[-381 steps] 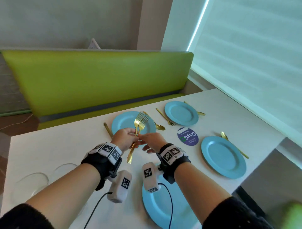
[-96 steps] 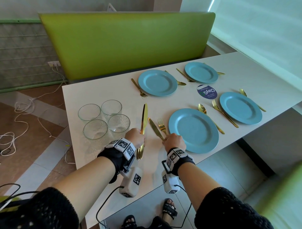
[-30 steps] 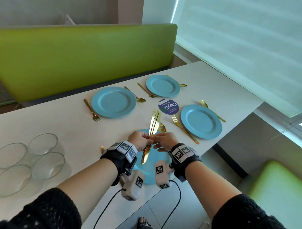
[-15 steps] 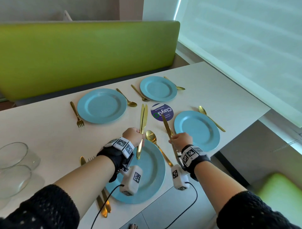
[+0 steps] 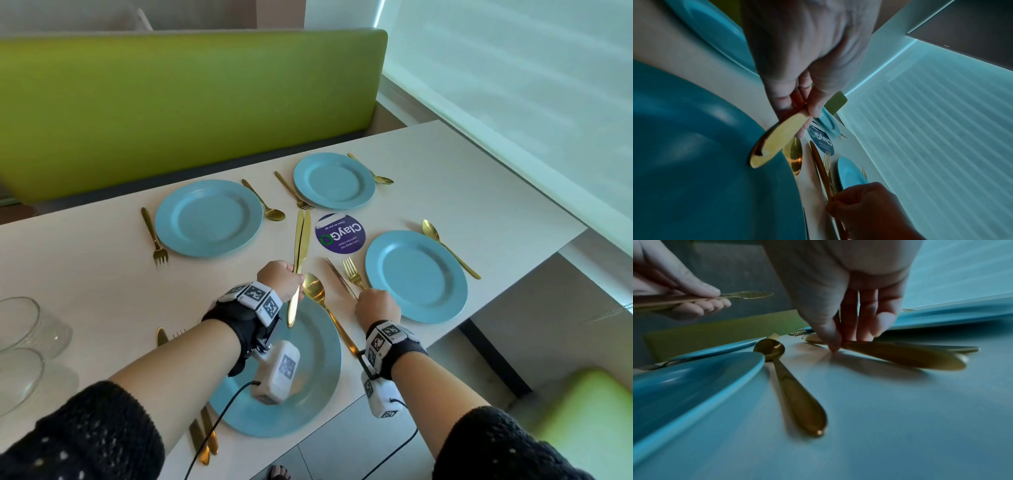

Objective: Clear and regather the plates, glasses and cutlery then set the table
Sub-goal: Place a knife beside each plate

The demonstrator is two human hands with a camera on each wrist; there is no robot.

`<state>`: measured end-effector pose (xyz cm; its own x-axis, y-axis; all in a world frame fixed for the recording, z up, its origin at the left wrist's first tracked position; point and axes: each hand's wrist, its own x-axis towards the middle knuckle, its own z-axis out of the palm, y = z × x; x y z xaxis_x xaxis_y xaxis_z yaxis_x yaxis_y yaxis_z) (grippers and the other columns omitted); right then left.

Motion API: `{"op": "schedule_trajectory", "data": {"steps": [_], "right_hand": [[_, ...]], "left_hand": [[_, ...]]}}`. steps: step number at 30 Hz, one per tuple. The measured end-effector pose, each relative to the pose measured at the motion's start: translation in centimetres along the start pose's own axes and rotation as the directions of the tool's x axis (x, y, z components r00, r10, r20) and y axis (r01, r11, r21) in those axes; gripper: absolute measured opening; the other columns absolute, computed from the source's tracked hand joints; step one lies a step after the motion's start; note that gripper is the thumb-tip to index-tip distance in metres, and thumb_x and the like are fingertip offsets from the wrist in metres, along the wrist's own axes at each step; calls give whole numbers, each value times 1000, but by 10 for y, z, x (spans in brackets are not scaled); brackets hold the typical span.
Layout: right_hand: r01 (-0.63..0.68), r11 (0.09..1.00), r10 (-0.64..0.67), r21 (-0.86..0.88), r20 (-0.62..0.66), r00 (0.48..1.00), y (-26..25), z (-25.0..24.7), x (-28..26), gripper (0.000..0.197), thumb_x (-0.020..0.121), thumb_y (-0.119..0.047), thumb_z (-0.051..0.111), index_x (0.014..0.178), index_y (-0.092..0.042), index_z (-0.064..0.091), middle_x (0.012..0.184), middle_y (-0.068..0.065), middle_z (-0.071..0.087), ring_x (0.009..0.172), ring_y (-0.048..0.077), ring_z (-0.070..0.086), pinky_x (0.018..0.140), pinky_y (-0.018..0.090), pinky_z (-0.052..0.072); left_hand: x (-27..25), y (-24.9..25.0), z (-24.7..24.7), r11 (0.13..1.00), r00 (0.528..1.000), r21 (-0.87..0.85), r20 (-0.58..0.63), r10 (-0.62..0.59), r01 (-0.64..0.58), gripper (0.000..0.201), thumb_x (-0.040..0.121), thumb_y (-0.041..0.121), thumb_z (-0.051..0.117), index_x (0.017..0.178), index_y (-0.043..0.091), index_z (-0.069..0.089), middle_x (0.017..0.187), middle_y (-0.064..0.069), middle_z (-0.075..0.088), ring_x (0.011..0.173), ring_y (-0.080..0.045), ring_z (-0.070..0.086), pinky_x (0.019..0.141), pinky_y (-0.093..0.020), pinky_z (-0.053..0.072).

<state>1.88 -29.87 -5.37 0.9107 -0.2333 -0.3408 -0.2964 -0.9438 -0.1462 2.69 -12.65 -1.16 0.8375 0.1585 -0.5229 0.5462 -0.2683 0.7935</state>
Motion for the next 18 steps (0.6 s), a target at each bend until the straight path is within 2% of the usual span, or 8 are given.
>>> {"op": "schedule_trajectory", "data": {"steps": [2, 3, 5, 7, 9, 13, 18], "right_hand": [[8, 1000, -8, 14, -8, 1000, 0, 3, 1, 30, 91, -10, 44, 110, -11, 67, 111, 12, 66, 104, 31, 62, 84, 34, 50], [10, 1000, -9, 29, -9, 1000, 1, 4, 1, 28, 90, -12, 46, 108, -12, 68, 110, 11, 66, 103, 31, 63, 83, 33, 50], [11, 999, -10, 52, -8, 1000, 3, 5, 2, 25, 90, -15, 49, 106, -13, 69, 108, 11, 67, 101, 30, 63, 82, 32, 50], [7, 998, -7, 67, -5, 1000, 4, 5, 3, 24, 90, -18, 50, 105, -14, 69, 107, 10, 67, 100, 30, 63, 82, 32, 50], [-1, 997, 1, 80, -3, 1000, 6, 3, 3, 24, 91, -20, 52, 106, -15, 69, 108, 9, 66, 101, 30, 63, 83, 33, 50], [-1, 996, 1, 90, -4, 1000, 9, 3, 3, 25, 91, -18, 51, 107, -17, 70, 109, 9, 66, 101, 29, 63, 83, 32, 50], [0, 996, 1, 87, -7, 1000, 11, 4, 3, 26, 91, -15, 49, 106, -18, 70, 107, 8, 67, 99, 28, 64, 82, 33, 52]], "left_hand": [[1, -1, 1, 1000, 1000, 2, -1, -6, 6, 4, 90, 9, 59, 88, 7, 57, 68, -3, 59, 57, -19, 59, 73, -34, 58], [1, -1, 1, 1000, 1000, 3, 1, -11, 11, 4, 90, 9, 59, 89, 7, 56, 67, -3, 58, 57, -21, 59, 80, -38, 58], [1, 0, 2, 1000, 1000, 7, 2, -10, 10, 9, 90, 10, 59, 98, 5, 58, 68, -3, 59, 59, -22, 59, 85, -40, 57], [2, 0, 3, 1000, 1000, 12, 0, -12, 12, 21, 91, 10, 59, 110, 2, 58, 74, -6, 62, 59, -21, 60, 80, -38, 57], [1, 2, 4, 1000, 1000, 17, 0, -13, 13, 26, 91, 10, 58, 114, -1, 58, 83, -10, 64, 61, -21, 60, 72, -33, 56], [-1, 4, 8, 1000, 1000, 21, 5, -4, 4, 24, 91, 11, 58, 112, 0, 59, 89, -11, 63, 75, -25, 62, 77, -32, 56], [-5, 4, 11, 999, 1000, 34, 16, 6, -6, 22, 92, 11, 57, 111, 1, 59, 90, -10, 62, 77, -25, 61, 75, -31, 55]]}}
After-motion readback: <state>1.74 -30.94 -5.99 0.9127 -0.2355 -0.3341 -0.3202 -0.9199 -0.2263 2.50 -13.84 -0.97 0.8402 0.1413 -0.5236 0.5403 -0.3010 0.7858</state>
